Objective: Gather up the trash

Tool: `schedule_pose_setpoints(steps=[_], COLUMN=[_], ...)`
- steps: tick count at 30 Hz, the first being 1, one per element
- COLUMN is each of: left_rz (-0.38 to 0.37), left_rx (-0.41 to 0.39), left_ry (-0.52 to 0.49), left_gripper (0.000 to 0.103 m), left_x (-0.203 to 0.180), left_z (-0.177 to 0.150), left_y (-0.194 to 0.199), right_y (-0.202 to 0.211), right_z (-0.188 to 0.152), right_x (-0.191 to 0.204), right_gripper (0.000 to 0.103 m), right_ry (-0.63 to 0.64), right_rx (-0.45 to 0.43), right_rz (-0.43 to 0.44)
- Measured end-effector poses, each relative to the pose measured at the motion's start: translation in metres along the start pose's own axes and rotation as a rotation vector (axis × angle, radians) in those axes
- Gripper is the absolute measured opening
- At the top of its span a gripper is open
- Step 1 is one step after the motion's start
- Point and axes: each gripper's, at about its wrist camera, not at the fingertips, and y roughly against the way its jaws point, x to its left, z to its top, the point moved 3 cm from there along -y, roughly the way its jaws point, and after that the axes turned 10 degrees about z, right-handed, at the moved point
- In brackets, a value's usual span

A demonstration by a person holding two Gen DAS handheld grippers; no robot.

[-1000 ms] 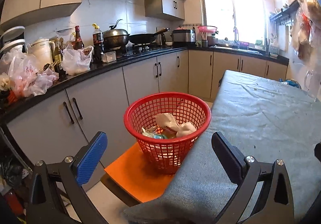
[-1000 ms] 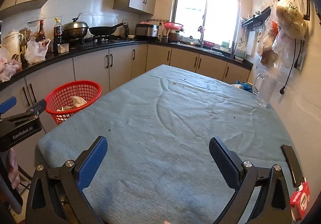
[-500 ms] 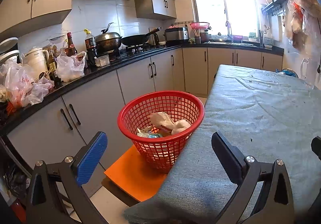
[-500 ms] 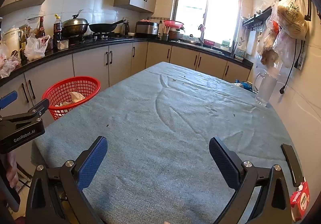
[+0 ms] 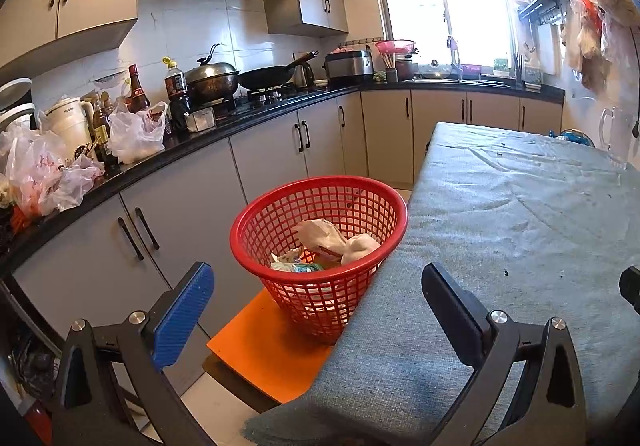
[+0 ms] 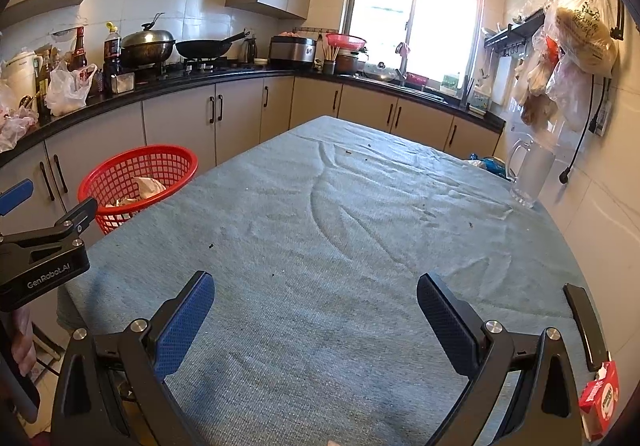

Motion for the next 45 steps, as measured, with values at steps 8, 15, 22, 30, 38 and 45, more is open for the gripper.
schedule_pose_setpoints(steps=[8,15,22,30,38,45], left_rz=[0.002,0.002,0.002,-0.002,-0.006,-0.008], left_rx=[0.002,0.002,0.002,0.002,0.001,-0.003], left_ry=[-0.001,-0.001,0.0,-0.009,-0.012,-0.019], left_gripper=[0.103,0.103,0.103,0.103,0.103,0.103], left_x=[0.0,0.0003,0.0002,-0.0014,-0.0033,-0.0054], left_z=[-0.0018,-0.0019,-0.0024,-0.0036,-0.0031,-0.0006], left_y=[-0.0021,-0.0029,-0.0035,-0.0037,-0.0031,-0.0021], right_y=[-0.001,-0.0016,-0.0019,-0.0029,-0.0036,-0.0055], right_z=[-0.0006,-0.0005,-0.0006,-0.0023,-0.003,-0.0047], right_x=[0.0038,0.004,0.0038,0.0016,0.0004,-0.0003], right_gripper=[0.103,0.103,0.103,0.103,0.103,0.103], right_ry=[0.007,0.005,0.003,-0.004,-0.005,-0.009], right_rx=[0.005,0.007,0.008,0.009,0.012,0.018], right_rz=[-0.002,-0.001,-0.002,-0.004,-0.003,-0.003])
